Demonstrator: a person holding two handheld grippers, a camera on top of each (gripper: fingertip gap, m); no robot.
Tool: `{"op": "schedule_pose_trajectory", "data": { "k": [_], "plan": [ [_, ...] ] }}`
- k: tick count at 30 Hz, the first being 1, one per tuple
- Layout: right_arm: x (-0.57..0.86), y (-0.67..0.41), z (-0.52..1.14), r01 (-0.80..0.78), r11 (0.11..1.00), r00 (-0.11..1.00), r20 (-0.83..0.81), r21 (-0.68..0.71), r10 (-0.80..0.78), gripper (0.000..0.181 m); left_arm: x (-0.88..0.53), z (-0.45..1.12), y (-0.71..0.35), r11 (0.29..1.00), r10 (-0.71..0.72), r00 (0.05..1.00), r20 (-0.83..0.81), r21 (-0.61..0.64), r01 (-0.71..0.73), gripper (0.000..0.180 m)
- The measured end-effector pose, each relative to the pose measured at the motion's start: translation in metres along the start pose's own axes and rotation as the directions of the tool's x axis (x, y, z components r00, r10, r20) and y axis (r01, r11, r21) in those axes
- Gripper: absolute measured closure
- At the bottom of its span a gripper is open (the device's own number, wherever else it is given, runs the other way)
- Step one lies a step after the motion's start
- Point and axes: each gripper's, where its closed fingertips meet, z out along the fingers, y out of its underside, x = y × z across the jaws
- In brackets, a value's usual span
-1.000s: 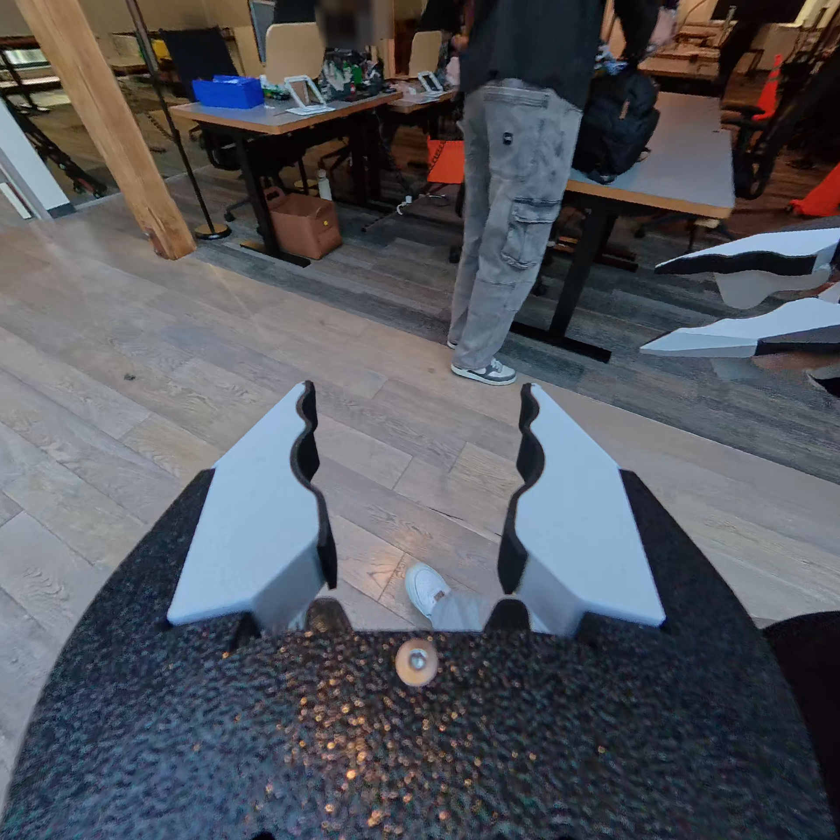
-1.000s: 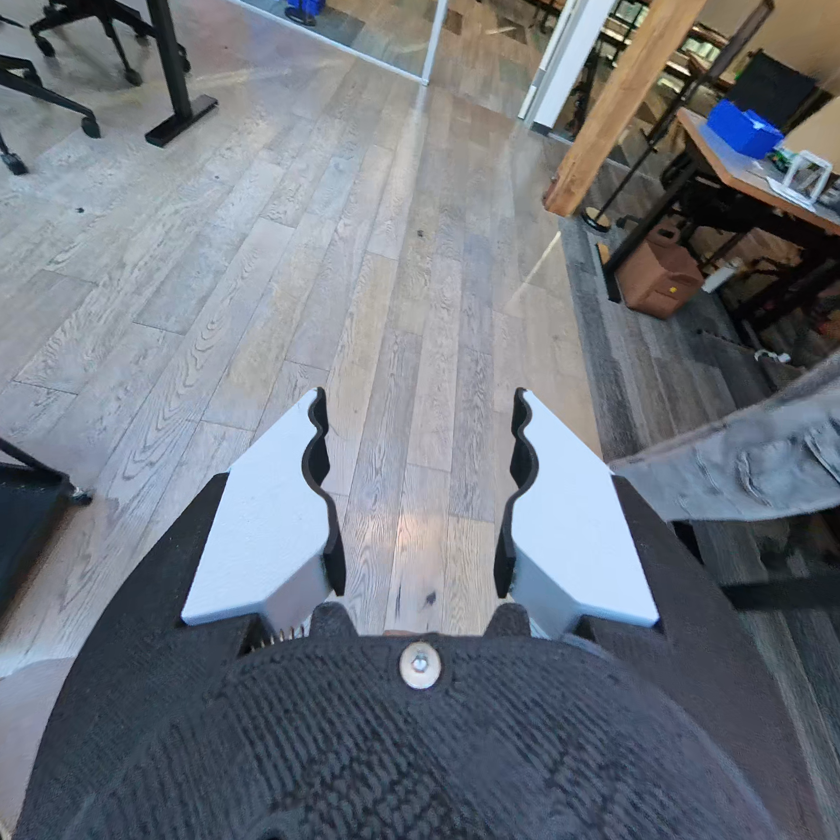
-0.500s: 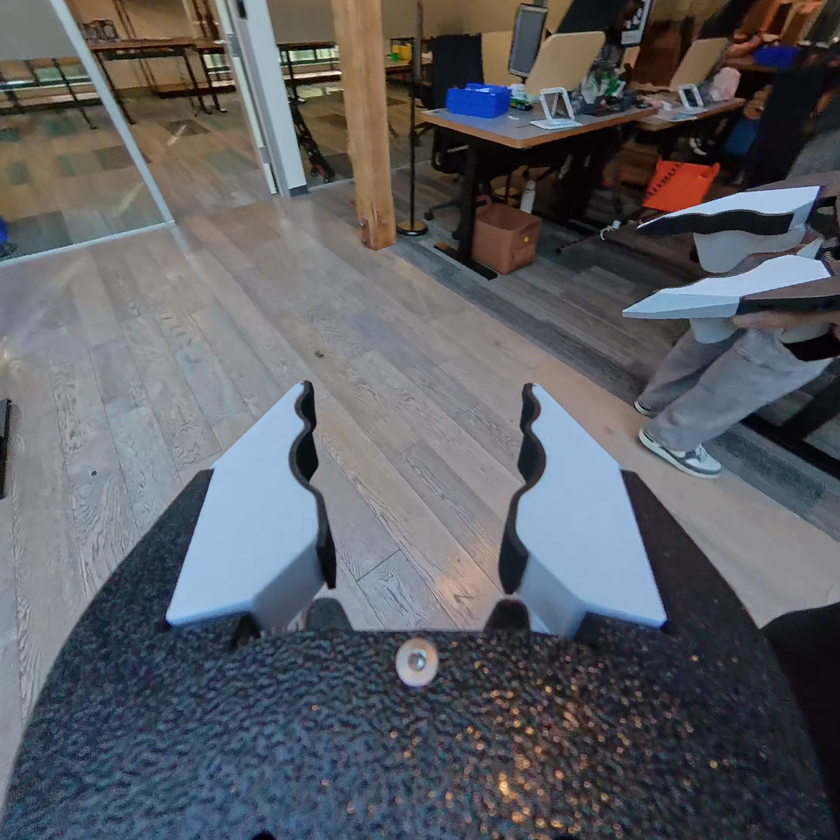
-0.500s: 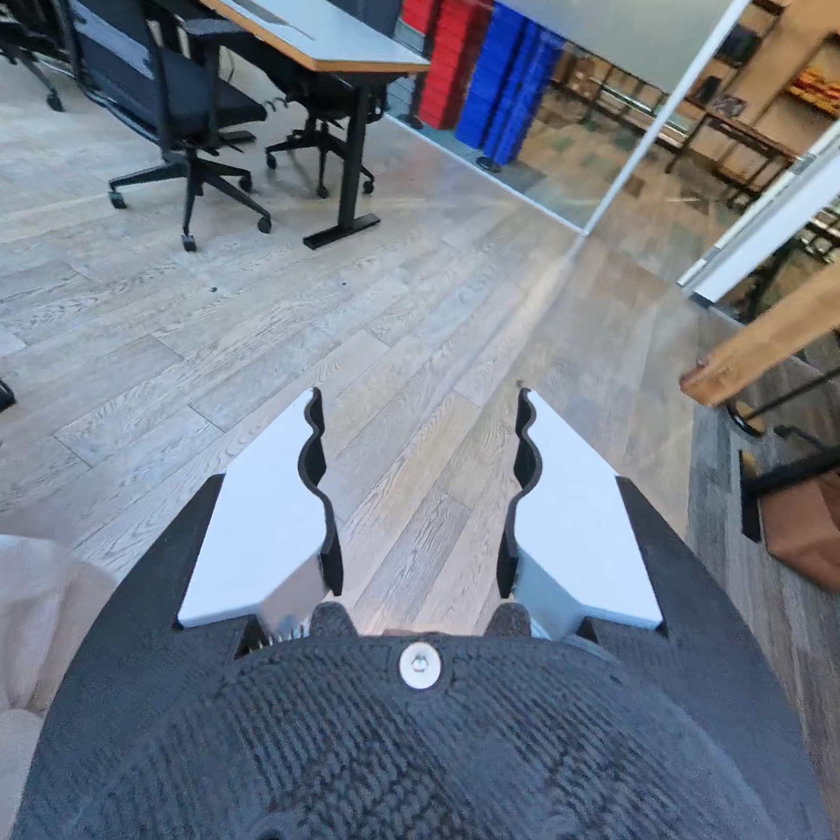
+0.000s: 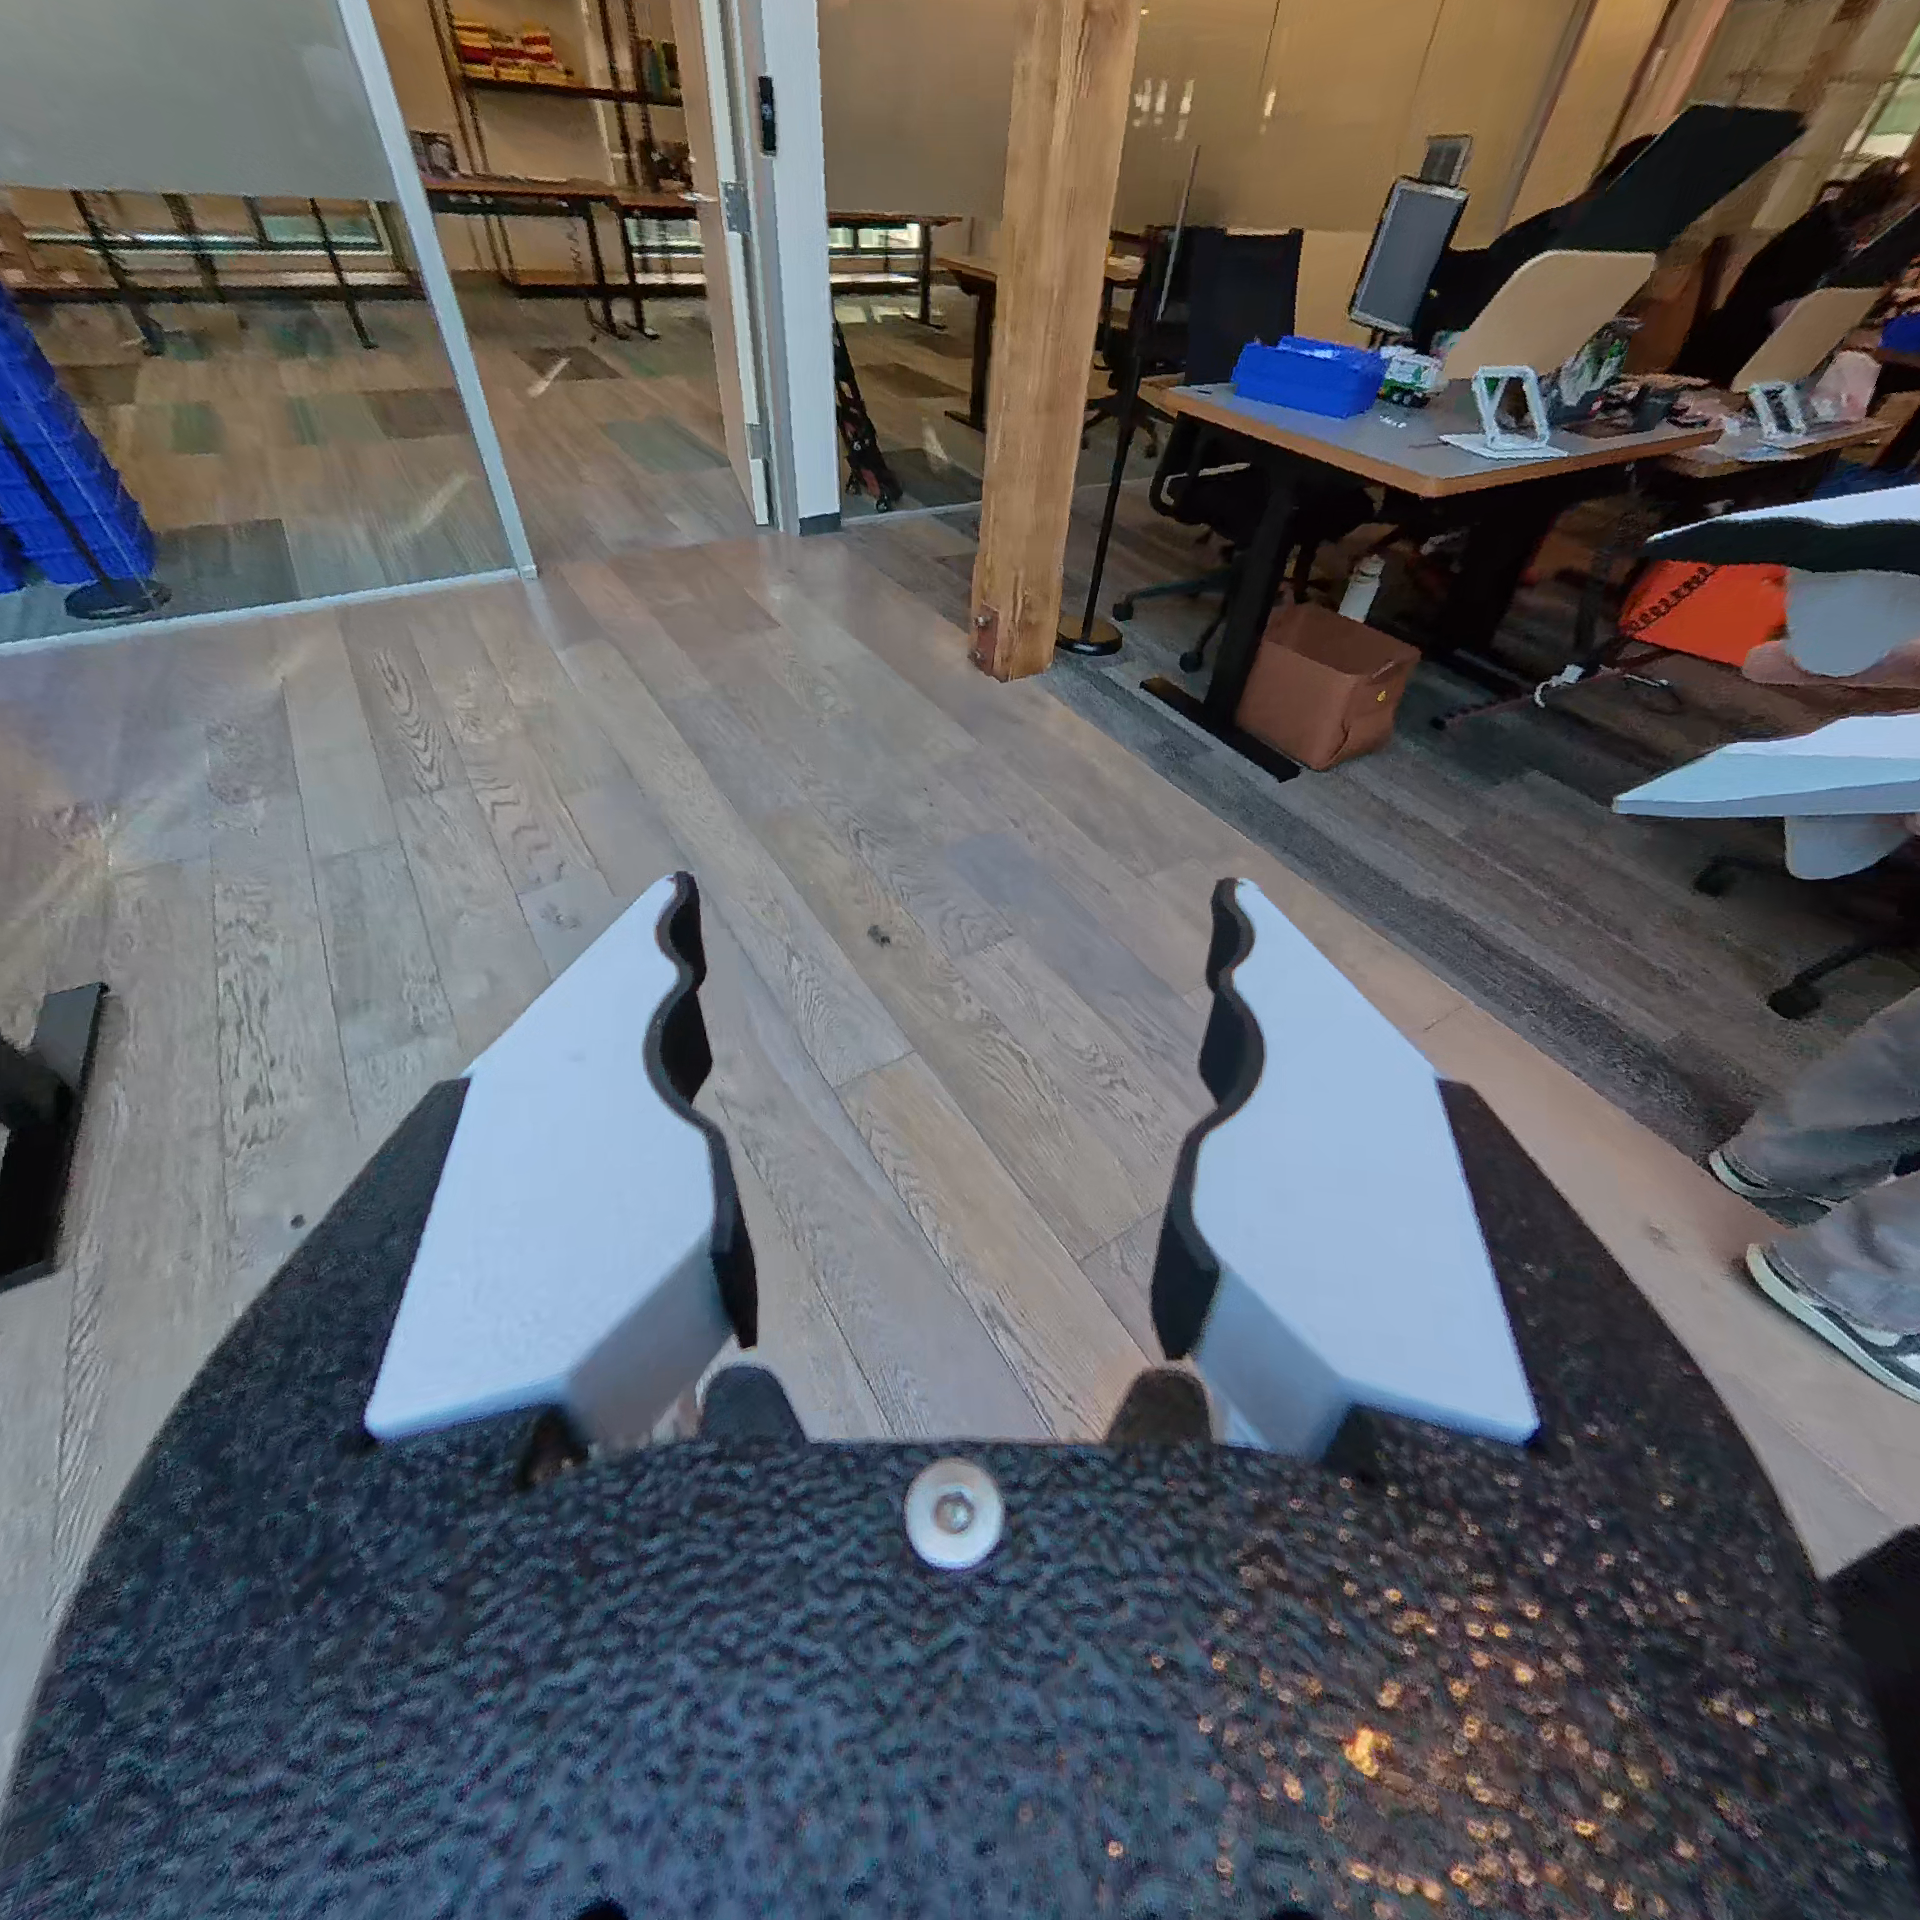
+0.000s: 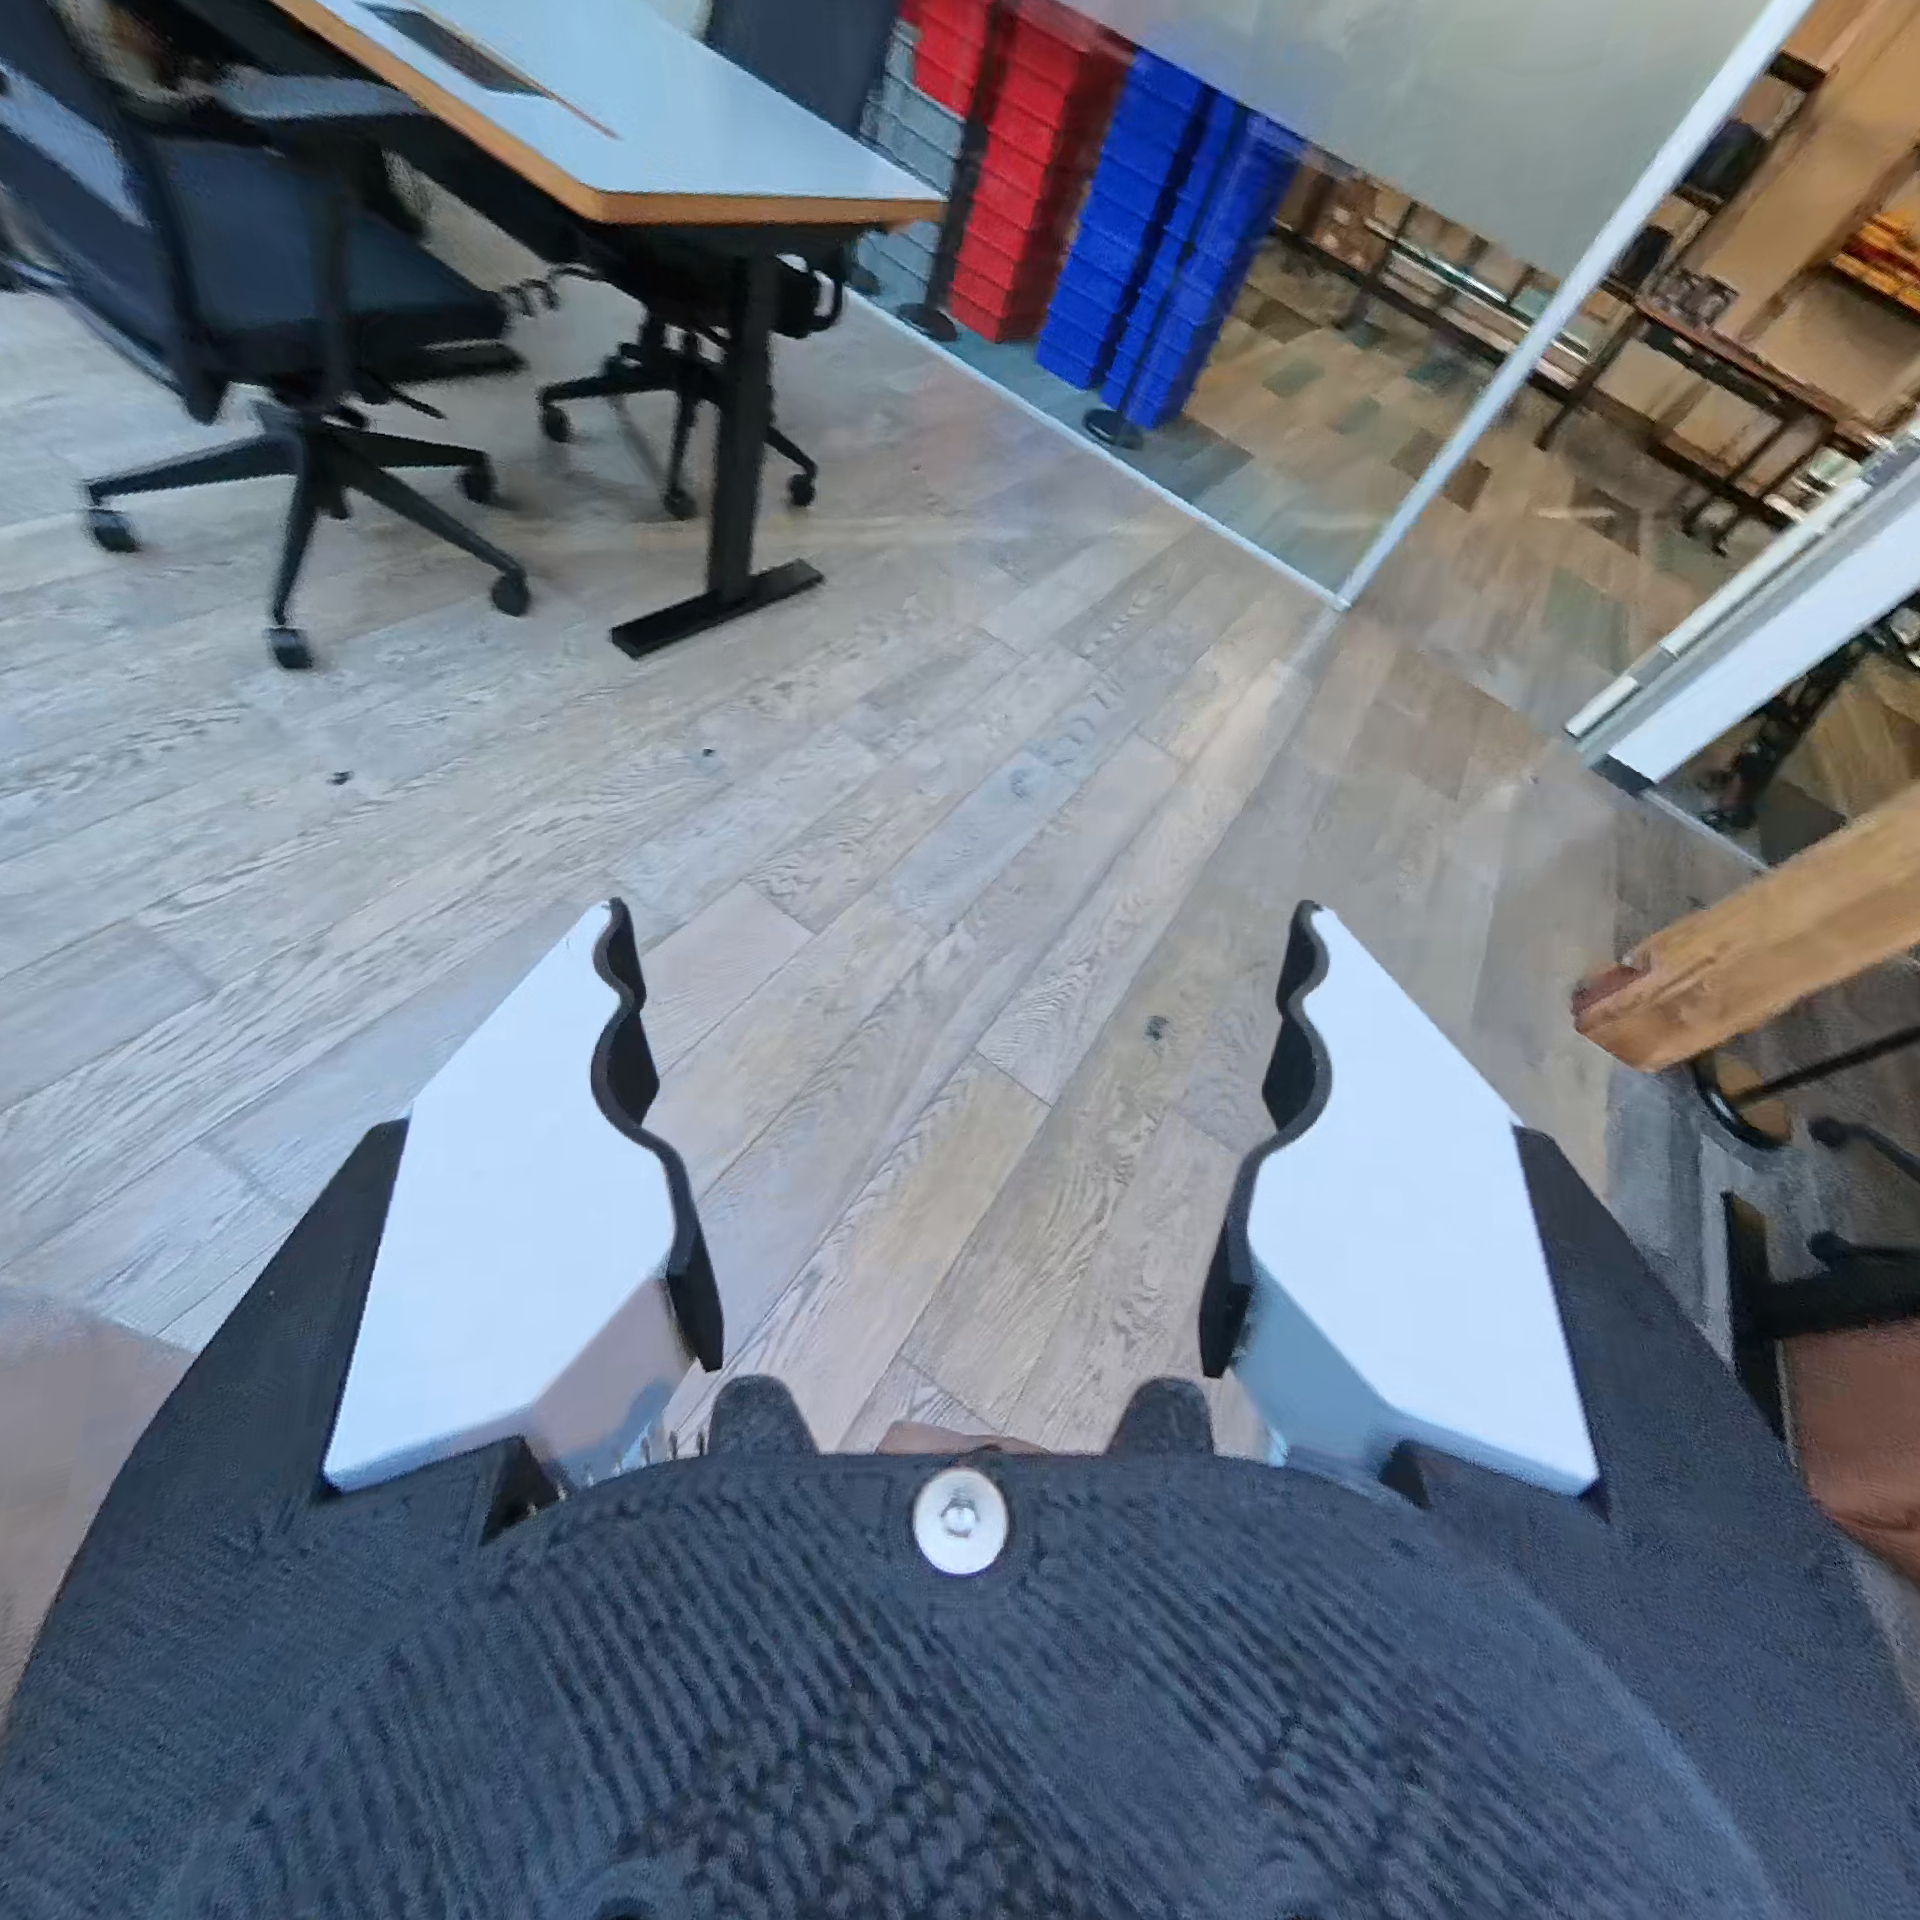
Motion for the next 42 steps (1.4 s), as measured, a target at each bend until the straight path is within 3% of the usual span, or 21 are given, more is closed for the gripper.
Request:
{"op": "schedule_pose_trajectory", "data": {
  "k": [9, 16, 23, 31, 42],
  "plan": [
    [0.091, -0.033, 0.156, -0.086, 0.996, 0.984, -0.162, -0.037, 0.079, 0.066, -0.126, 0.173, -0.089, 0.999, 0.049, 0.982, -0.182, 0.019, -0.046, 0.083],
    [0.149, -0.016, 0.292, -0.182, 0.980, 0.969, -0.185, -0.086, 0.164, 0.064, -0.213, 0.282, -0.091, 0.999, 0.043, 0.982, -0.183, -0.008, -0.046, 0.081],
    [0.226, -0.065, 0.506, -0.101, 0.994, 0.994, -0.053, -0.049, 0.099, 0.063, -0.367, 0.385, -0.115, 0.998, 0.050, 0.999, 0.007, -0.027, -0.050, 0.076],
    [0.263, -0.207, 0.738, -0.003, 0.996, 0.987, 0.160, 0.090, -0.011, 0.067, -0.543, 0.458, -0.165, 1.000, -0.014, 0.960, 0.281, -0.001, 0.015, 0.071],
    [0.203, -0.337, 0.910, 0.214, 0.933, 0.901, 0.310, 0.288, -0.303, 0.067, -0.716, 0.497, -0.198, 0.993, -0.025, 0.901, 0.432, 0.111, -0.026, 0.074]
  ]
}}
